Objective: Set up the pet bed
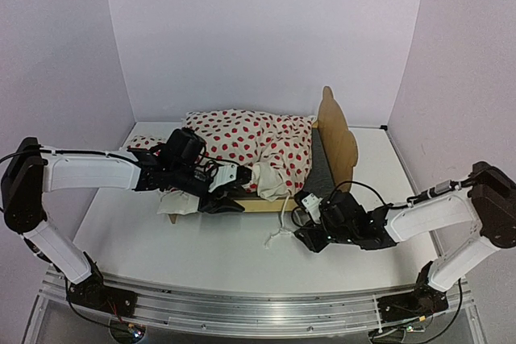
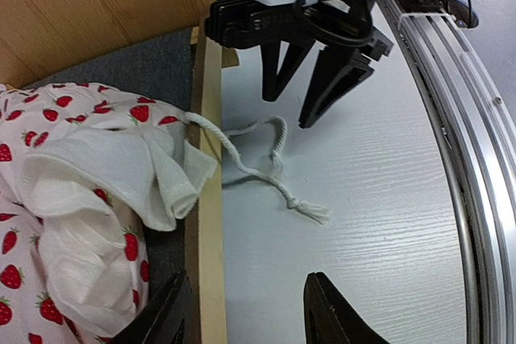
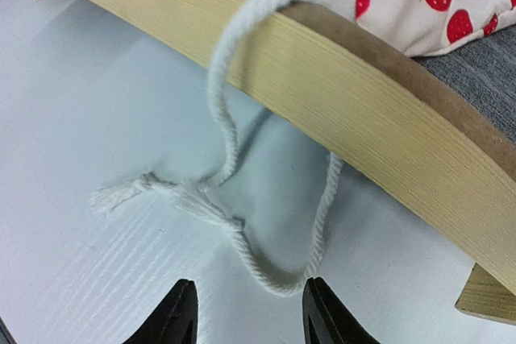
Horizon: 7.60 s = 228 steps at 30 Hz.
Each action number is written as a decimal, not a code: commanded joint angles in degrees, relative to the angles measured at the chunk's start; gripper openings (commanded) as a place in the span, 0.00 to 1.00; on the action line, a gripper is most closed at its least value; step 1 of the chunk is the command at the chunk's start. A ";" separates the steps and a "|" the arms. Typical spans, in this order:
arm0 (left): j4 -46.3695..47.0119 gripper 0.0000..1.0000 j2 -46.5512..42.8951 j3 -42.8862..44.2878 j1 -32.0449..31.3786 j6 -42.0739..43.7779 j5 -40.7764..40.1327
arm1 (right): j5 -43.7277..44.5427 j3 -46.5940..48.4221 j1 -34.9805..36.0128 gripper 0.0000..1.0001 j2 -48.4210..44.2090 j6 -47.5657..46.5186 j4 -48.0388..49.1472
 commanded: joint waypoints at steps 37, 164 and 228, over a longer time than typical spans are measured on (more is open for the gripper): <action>-15.51 0.00 -2.66 1.90 15.63 -4.88 -21.78 | 1.57 40.44 -12.07 0.00 16.24 24.39 -40.29; -19.59 0.00 -15.78 2.21 24.06 -21.56 26.85 | -2.78 58.03 6.50 0.46 37.65 0.20 -6.85; 16.88 0.05 -4.03 -8.07 6.64 -37.20 -6.02 | 5.58 49.27 2.12 0.00 15.78 3.73 -11.33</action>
